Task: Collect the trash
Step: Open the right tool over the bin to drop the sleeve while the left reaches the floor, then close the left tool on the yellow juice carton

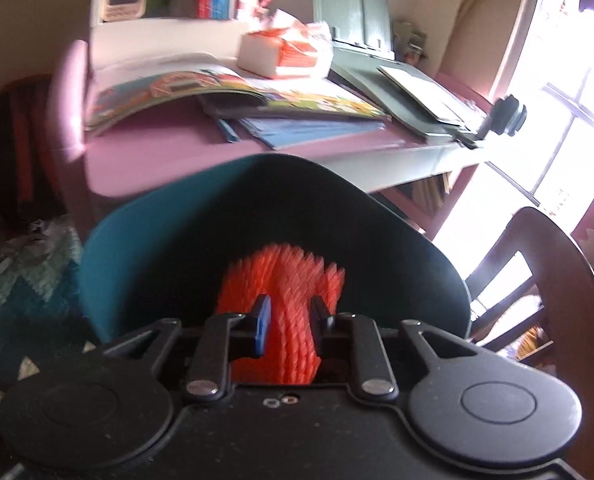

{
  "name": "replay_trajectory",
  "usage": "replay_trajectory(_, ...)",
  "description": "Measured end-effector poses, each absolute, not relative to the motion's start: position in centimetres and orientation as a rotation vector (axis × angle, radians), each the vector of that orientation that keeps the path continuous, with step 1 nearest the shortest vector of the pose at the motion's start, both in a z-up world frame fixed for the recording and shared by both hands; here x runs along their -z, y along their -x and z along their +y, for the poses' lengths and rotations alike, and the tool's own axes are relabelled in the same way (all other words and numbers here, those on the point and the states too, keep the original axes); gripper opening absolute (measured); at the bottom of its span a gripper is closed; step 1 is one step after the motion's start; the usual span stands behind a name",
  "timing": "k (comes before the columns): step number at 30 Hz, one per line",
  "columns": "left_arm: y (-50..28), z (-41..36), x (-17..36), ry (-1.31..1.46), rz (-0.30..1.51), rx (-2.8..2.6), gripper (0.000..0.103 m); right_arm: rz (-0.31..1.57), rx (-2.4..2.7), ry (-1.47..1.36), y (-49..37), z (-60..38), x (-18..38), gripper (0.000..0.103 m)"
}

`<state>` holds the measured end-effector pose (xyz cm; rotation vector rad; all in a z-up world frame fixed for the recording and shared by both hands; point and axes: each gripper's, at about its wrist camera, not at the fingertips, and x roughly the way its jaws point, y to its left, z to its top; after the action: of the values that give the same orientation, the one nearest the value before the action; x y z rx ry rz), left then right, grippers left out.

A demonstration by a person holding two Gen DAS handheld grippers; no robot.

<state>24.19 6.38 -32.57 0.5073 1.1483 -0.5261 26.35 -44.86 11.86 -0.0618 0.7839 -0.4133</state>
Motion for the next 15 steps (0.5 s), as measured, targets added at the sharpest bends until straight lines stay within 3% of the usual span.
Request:
replay_trajectory(2,-24.2,6.1,35.4,-0.555,1.176,0.562,0.085,0.796,0.435,0.055,-26.7,-45.2,-11.5,0.032)
replay_trajectory(15,-26.9,5.0,49.8,-0.826,1.171,0.620,0.084,0.806,0.583,-0.017,-27.2,-46.2,-9.7,0.037)
